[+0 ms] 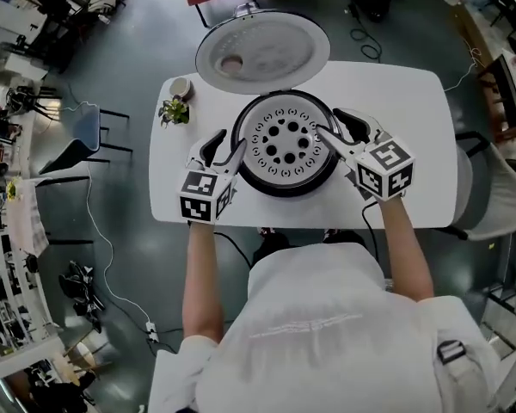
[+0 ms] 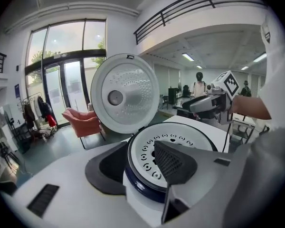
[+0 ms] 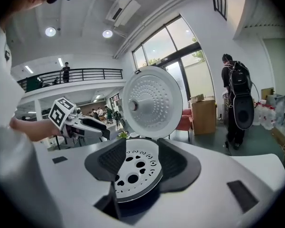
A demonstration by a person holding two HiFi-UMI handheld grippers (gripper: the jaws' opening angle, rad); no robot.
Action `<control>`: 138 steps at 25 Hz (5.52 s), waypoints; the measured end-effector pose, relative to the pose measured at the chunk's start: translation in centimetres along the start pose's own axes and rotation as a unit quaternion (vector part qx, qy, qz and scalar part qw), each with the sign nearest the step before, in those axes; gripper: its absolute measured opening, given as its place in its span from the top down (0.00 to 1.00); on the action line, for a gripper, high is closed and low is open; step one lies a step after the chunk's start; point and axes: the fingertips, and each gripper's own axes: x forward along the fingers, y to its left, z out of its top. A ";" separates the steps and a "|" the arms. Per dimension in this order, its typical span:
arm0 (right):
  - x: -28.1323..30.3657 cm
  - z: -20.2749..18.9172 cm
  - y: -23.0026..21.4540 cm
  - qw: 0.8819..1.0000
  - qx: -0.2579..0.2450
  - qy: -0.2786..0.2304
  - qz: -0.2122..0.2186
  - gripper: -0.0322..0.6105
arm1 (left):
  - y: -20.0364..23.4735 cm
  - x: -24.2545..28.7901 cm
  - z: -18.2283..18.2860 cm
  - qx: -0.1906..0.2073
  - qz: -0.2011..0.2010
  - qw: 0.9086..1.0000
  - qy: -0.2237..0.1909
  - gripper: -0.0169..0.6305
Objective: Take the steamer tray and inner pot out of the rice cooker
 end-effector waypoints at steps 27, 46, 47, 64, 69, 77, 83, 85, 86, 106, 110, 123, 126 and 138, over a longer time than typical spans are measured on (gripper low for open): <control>-3.4 -1.6 0.8 0.991 0.048 -0.024 -0.126 0.63 | 1.0 8.2 -3.2 0.051 -0.111 0.981 0.152 0.57; -2.1 -1.1 -0.2 0.995 0.038 -0.014 -0.087 0.63 | 1.6 8.9 -4.7 0.157 -0.034 0.965 0.208 0.54; -2.2 -1.0 -0.3 0.995 0.037 -0.015 -0.087 0.63 | 1.6 8.8 -4.8 0.151 -0.036 0.966 0.207 0.54; -3.6 -1.3 -1.6 0.993 0.044 -0.019 -0.105 0.63 | 0.6 7.1 -3.4 0.169 -0.059 0.966 0.189 0.68; -3.4 -1.4 -1.9 0.993 0.042 -0.015 -0.106 0.63 | 0.9 7.0 -3.4 0.131 -0.066 0.972 0.182 0.72; -3.0 -0.7 -1.8 0.995 0.026 -0.010 -0.099 0.64 | 0.0 7.2 -2.2 0.029 -0.093 0.990 0.104 0.79; -3.0 0.1 -2.0 0.995 0.017 -0.009 -0.098 0.64 | 0.0 7.5 -2.1 0.005 -0.085 0.992 0.094 0.82; -3.0 0.2 -2.0 0.995 0.015 -0.007 -0.098 0.64 | 0.1 7.3 -1.7 -0.021 -0.089 0.993 0.078 0.83; -2.9 0.2 -2.0 0.995 0.014 -0.007 -0.097 0.64 | 0.1 7.2 -1.4 -0.038 -0.092 0.993 0.067 0.84; 0.7 4.6 1.9 0.998 -0.039 -0.024 -0.038 0.64 | 3.5 0.6 2.5 -0.249 -0.088 0.957 -0.121 0.90; -7.8 10.2 -3.2 0.998 -0.058 -0.029 -0.010 0.64 | -2.9 -0.1 11.4 -0.279 -0.066 0.946 -0.153 0.90; -15.8 17.3 -6.8 0.991 -0.088 0.014 0.103 0.64 | -8.8 -4.4 18.6 -0.353 0.056 0.917 -0.178 0.90; -13.1 19.7 -4.0 0.989 -0.077 0.032 0.119 0.64 | -5.5 -6.8 17.8 -0.381 0.072 0.906 -0.171 0.90; -4.4 6.4 -0.9 0.991 -0.005 0.094 0.094 0.64 | -1.7 -1.8 0.9 -0.442 0.067 0.889 -0.103 0.90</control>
